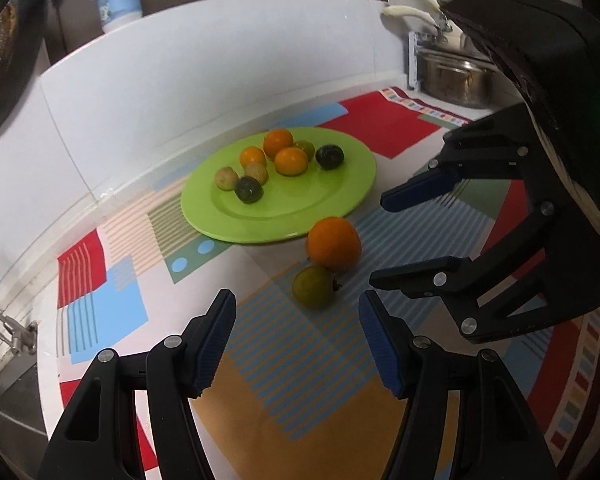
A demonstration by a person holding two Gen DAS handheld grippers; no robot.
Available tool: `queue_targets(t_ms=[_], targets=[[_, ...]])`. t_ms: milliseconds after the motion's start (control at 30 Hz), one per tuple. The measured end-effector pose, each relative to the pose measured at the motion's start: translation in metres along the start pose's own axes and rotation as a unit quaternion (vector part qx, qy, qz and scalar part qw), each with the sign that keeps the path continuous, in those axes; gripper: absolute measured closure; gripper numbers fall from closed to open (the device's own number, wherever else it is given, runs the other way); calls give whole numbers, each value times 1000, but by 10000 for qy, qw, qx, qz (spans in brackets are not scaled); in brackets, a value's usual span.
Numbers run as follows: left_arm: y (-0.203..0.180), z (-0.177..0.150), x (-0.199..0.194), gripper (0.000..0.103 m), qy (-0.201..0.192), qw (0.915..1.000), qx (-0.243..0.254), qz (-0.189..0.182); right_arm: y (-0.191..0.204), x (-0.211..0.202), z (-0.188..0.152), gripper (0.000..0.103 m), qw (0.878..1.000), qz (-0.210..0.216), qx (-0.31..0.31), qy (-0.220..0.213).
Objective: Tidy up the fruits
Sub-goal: 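Lower the left gripper to the green fruit while the right gripper approaches the large orange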
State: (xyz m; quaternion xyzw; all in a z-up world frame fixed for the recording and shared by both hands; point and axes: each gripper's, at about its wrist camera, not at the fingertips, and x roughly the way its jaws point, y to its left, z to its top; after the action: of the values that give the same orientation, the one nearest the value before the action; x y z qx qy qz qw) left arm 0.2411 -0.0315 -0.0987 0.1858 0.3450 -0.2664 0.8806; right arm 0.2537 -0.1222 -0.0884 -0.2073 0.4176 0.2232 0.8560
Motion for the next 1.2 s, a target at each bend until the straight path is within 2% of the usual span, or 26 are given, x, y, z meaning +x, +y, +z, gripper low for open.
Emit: queue_targets(t_ms=[167,367,600,867,1000,1100,1200], targets=[[3,-1,15,40,107,9999,28,-78,-1,13,-2,49,9999,36,-100,71],[5,-1,26,45,182,9996,83,-198,-5,25,-3,49,9998,44,-160,126],[5,2,35,56,256,9989,132,-382,-4,30,1,49,9993,80,-350,62],[6,5,39,63,281,9982,181,-505,-6,33,6,49,9992,74,-386,18],[4,6,40,73,310,9977,215,-563,-6,33,6,50,9993,87,-354,-8],[6,6,38,73,334,9978,160,-548,-7,34,7,54,9994,157,-303,6],[11,4,33,74,372,9982,-24,-470,-4,36,8,54,9993,188,-317,-5]])
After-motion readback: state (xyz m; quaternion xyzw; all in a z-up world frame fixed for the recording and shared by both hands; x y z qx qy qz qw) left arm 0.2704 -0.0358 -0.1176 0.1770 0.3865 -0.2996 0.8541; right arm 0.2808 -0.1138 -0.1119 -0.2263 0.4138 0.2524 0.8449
